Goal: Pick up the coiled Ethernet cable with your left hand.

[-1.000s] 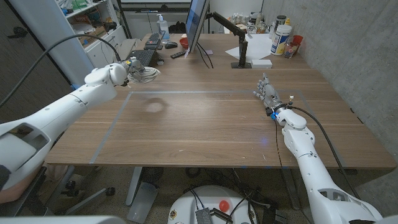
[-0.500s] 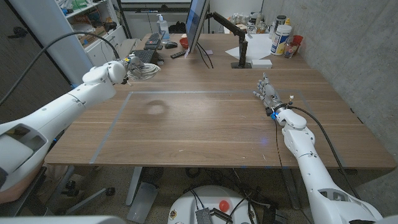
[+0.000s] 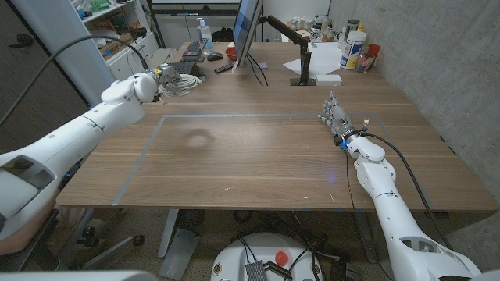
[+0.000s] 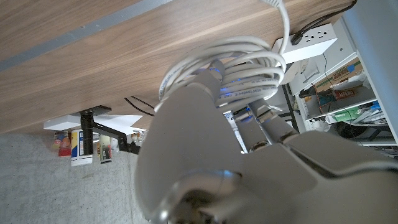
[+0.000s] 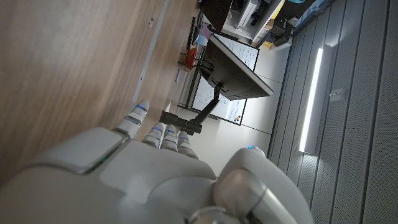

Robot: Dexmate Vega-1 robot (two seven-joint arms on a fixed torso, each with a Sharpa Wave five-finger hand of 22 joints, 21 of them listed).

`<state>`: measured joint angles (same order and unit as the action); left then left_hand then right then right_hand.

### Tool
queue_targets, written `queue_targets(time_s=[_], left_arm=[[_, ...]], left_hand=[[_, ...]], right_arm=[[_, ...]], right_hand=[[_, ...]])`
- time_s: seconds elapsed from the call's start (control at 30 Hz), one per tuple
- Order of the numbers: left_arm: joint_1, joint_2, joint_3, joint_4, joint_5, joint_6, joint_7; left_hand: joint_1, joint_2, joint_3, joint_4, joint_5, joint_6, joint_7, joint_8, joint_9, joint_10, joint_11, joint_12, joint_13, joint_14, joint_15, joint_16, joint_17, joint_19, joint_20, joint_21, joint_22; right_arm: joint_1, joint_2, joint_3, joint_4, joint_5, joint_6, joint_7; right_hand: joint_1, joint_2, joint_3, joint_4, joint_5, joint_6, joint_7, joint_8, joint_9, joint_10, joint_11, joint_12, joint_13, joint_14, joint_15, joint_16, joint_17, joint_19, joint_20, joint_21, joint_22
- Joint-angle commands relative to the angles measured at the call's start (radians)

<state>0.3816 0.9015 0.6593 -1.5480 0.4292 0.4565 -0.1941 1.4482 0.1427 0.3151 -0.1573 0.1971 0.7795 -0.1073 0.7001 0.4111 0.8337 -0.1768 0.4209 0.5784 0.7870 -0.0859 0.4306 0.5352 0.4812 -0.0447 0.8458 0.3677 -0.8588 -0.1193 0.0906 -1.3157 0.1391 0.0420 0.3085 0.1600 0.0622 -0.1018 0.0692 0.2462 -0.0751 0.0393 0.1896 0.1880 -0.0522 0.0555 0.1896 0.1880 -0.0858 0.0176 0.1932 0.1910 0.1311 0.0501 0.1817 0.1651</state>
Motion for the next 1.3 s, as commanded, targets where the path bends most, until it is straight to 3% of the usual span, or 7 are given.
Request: queue_targets(time_s=[0.03,1.3], left_arm=[[-0.004,0.014,-0.009,-0.034,0.007,0.014,-0.018],[0.012,0.037,-0.049,-0.105,-0.030,0.057,-0.023]], left_hand=[[0.010,0.020,-0.003,0.000,0.008,0.025,-0.006,0.005,0.000,0.003,0.000,-0.006,0.002,0.012,-0.150,-0.002,0.017,-0.004,-0.034,0.013,-0.002],[0.011,0.017,-0.008,-0.001,0.011,0.025,-0.005,0.011,-0.011,0.014,-0.002,-0.012,0.006,0.026,-0.150,-0.007,0.027,-0.017,-0.033,0.058,-0.025]], right_arm=[[0.002,-0.001,-0.002,0.002,0.001,-0.003,0.004],[0.001,0.000,0.000,0.002,0.004,0.002,0.009]], right_hand=[[0.004,0.007,-0.006,-0.002,-0.004,-0.003,0.003,0.006,0.002,-0.008,0.004,0.006,0.003,-0.005,0.003,0.005,0.003,0.003,0.005,0.005,0.004],[-0.004,0.011,-0.009,0.004,-0.004,0.000,0.003,0.007,0.002,-0.007,0.005,0.007,0.003,-0.005,0.002,0.006,0.004,0.003,0.005,0.006,0.004]])
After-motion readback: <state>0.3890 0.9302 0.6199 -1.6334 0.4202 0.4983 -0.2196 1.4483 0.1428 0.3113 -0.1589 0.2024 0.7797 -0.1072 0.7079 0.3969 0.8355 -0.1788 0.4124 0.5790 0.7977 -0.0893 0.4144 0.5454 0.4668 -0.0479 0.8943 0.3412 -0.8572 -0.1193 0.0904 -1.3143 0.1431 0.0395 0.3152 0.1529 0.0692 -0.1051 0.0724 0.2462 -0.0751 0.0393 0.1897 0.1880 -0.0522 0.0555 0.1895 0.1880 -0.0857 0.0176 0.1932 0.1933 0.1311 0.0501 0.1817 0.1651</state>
